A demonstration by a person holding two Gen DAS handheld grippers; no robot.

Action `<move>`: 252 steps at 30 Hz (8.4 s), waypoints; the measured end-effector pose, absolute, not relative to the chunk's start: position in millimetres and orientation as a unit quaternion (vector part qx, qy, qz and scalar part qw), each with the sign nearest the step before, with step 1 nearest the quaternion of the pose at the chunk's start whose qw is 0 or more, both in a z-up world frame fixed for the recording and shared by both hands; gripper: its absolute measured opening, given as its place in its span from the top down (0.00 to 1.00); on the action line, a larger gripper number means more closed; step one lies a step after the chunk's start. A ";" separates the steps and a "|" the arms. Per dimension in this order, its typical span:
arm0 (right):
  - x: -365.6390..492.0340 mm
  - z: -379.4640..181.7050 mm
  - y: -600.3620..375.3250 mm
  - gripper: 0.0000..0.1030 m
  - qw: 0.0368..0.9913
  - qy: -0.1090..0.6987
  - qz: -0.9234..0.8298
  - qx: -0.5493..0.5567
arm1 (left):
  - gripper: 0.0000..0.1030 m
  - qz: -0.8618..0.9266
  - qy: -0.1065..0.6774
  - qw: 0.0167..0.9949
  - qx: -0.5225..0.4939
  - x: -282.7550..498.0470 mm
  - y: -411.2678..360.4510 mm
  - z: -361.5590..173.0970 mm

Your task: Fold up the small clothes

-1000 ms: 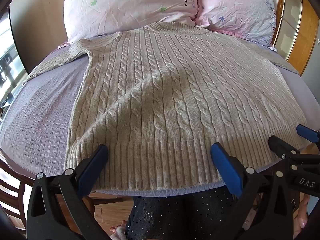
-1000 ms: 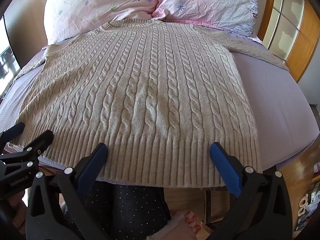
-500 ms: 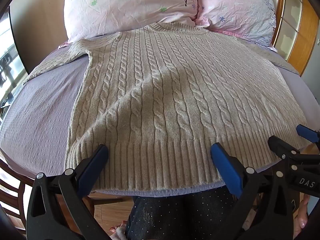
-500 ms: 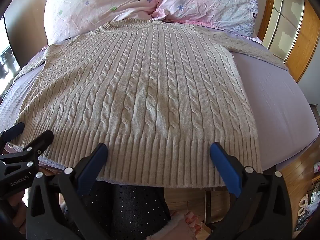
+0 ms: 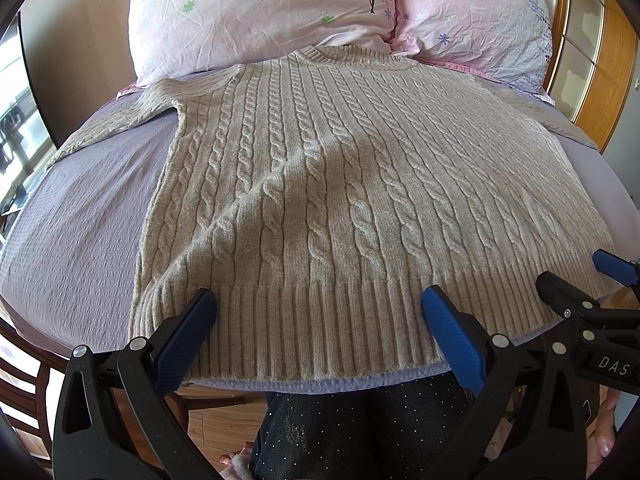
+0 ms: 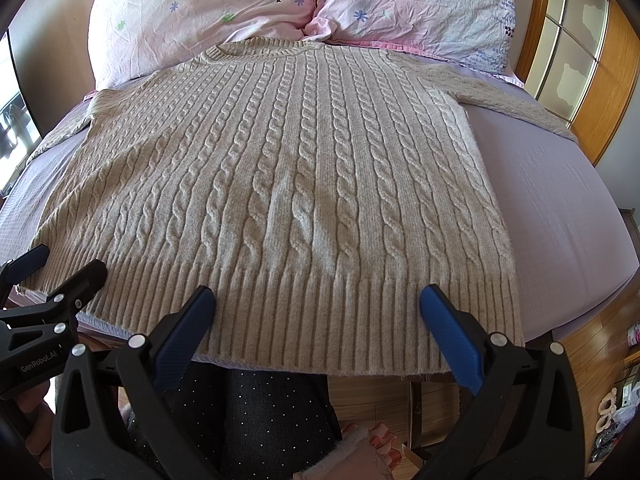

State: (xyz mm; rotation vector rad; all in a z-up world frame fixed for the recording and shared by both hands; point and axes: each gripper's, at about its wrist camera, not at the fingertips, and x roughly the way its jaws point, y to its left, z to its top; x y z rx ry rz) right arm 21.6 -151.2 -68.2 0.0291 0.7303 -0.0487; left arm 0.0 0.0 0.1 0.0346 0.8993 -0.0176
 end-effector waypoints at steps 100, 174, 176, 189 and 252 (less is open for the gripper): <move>204.2 -2.3 -537.8 0.59 0.862 0.301 -0.193 0.358 | 0.01 -0.014 0.397 0.917 0.038 78.3 -21.2 25.1; 210.3 18.6 -373.4 0.65 0.896 0.284 -0.037 0.339 | 0.01 -0.042 0.387 0.921 -0.021 71.1 19.3 25.0; 209.4 17.8 -377.0 0.67 0.895 0.274 -0.027 0.351 | 0.01 -0.041 0.387 0.921 -0.022 70.1 21.5 25.0; 271.6 30.6 -314.6 0.92 0.906 0.293 0.010 0.307 | 0.01 -0.043 0.378 0.923 -0.053 68.3 46.4 30.4; 270.9 11.7 -64.1 0.26 0.860 0.395 0.283 0.155 | 0.90 0.273 0.372 0.877 -0.132 220.5 379.1 39.9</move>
